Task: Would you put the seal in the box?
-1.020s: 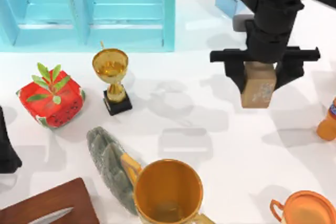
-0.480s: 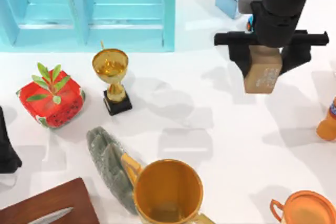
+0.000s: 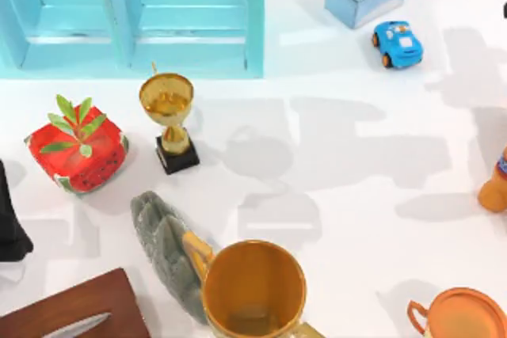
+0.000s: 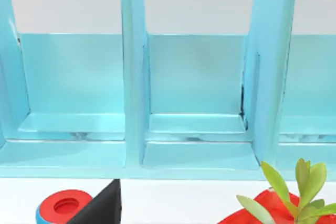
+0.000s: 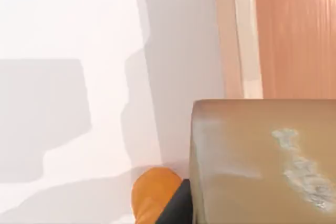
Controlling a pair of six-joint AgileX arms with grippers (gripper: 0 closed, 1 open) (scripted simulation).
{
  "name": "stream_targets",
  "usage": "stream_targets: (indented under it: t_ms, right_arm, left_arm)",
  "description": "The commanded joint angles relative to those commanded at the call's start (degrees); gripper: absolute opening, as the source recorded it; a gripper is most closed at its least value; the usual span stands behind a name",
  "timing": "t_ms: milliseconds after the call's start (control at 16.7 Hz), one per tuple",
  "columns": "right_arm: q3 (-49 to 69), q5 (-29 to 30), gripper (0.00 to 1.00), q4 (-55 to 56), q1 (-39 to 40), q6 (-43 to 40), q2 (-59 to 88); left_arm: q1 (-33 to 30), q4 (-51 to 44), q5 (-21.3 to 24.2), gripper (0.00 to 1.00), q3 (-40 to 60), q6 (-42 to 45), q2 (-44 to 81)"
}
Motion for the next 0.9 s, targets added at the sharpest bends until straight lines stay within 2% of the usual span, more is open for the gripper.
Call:
stream_targets:
  t_ms: [240,480,660,900]
  right_arm:
    - [-4.9,-0.3,0.00,-1.7,-14.4,-17.1,-4.3]
    - [-9.1,-2.6,0.00,-4.0,-23.0,-29.9,-7.6]
    - [-10.5,-3.8,0.00,-5.0,-25.2,-33.2,-8.6]
    - [-10.4,-3.7,0.00,-4.9,-25.0,-33.1,-8.3]
  left_arm:
    - [0.0,0.0,0.0,1.00,0.0,0.0,0.0]
    - [0.0,0.0,0.0,1.00,0.0,0.0,0.0]
    - [0.0,0.0,0.0,1.00,0.0,0.0,0.0]
    - [0.0,0.0,0.0,1.00,0.0,0.0,0.0]
